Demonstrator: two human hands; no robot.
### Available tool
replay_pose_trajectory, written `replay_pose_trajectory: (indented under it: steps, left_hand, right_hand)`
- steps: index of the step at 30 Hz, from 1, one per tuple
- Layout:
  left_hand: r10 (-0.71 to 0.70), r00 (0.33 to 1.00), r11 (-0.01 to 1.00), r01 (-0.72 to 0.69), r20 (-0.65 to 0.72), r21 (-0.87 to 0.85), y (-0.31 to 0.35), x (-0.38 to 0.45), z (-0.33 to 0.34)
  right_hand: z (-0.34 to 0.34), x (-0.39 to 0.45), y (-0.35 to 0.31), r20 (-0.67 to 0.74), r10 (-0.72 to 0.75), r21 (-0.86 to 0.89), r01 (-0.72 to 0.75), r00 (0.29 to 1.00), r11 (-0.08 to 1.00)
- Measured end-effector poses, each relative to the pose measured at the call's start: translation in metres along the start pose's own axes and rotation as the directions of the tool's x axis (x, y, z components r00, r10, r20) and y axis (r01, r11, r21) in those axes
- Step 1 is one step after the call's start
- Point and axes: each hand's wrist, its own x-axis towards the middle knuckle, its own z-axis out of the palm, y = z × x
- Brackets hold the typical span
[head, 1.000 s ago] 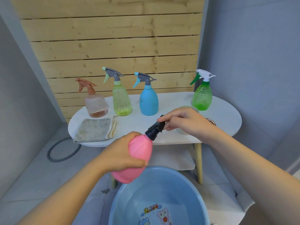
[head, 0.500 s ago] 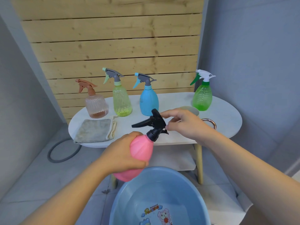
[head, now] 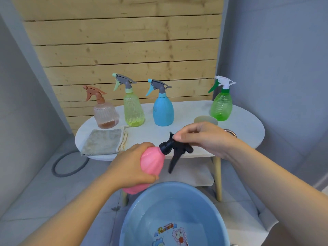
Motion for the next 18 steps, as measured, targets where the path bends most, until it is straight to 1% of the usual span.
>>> replay_pose_trajectory:
  steps: [2, 4, 6, 9, 11, 12, 14, 16, 18]
  left_hand:
    - [-0.009, 1.0, 1.0, 0.009, -0.007, -0.013, 0.0, -0.001, -0.001]
    - [0.001, 1.0, 1.0, -0.001, -0.011, 0.015, 0.0, -0.002, -0.001]
    - [0.007, 1.0, 1.0, -0.007, 0.001, 0.028, 0.001, -0.002, -0.001]
    - [-0.007, 0.994, 1.0, 0.007, 0.106, -0.007, -0.005, -0.003, -0.003]
    - [-0.025, 0.981, 0.996, 0.041, 0.193, -0.081, -0.01, -0.002, -0.006]
    - [-0.038, 0.976, 0.99, 0.066, 0.214, -0.122, -0.013, -0.002, -0.007]
    - [-0.069, 0.976, 0.981, 0.104, 0.206, -0.164, -0.019, -0.002, -0.011]
    - [-0.09, 0.978, 0.984, 0.116, 0.187, -0.133, -0.024, -0.003, -0.012]
    - [-0.117, 0.977, 0.989, 0.131, 0.178, -0.071, -0.031, -0.005, -0.012]
  right_hand:
    - [-0.001, 0.002, 0.002, -0.028, -0.025, -0.072, 0.023, 0.999, 0.997]
    - [-0.002, 0.002, 0.004, -0.048, -0.009, -0.139, 0.002, 0.999, 0.99]
    - [-0.002, 0.003, 0.004, -0.021, 0.011, -0.199, -0.015, 1.0, 0.98]
    - [0.0, 0.002, 0.001, -0.015, -0.063, -0.292, 0.056, 0.998, 0.955]
    - [-0.002, 0.002, -0.002, -0.033, -0.125, -0.306, 0.109, 0.992, 0.946]
    - [-0.003, 0.001, -0.003, -0.043, -0.14, -0.303, 0.121, 0.989, 0.945]
    - [-0.006, 0.001, -0.003, -0.069, -0.137, -0.289, 0.111, 0.988, 0.951]
    - [-0.007, 0.003, -0.001, -0.136, -0.121, -0.286, 0.078, 0.983, 0.955]
    - [-0.009, 0.007, 0.0, -0.244, -0.101, -0.241, 0.041, 0.965, 0.97]
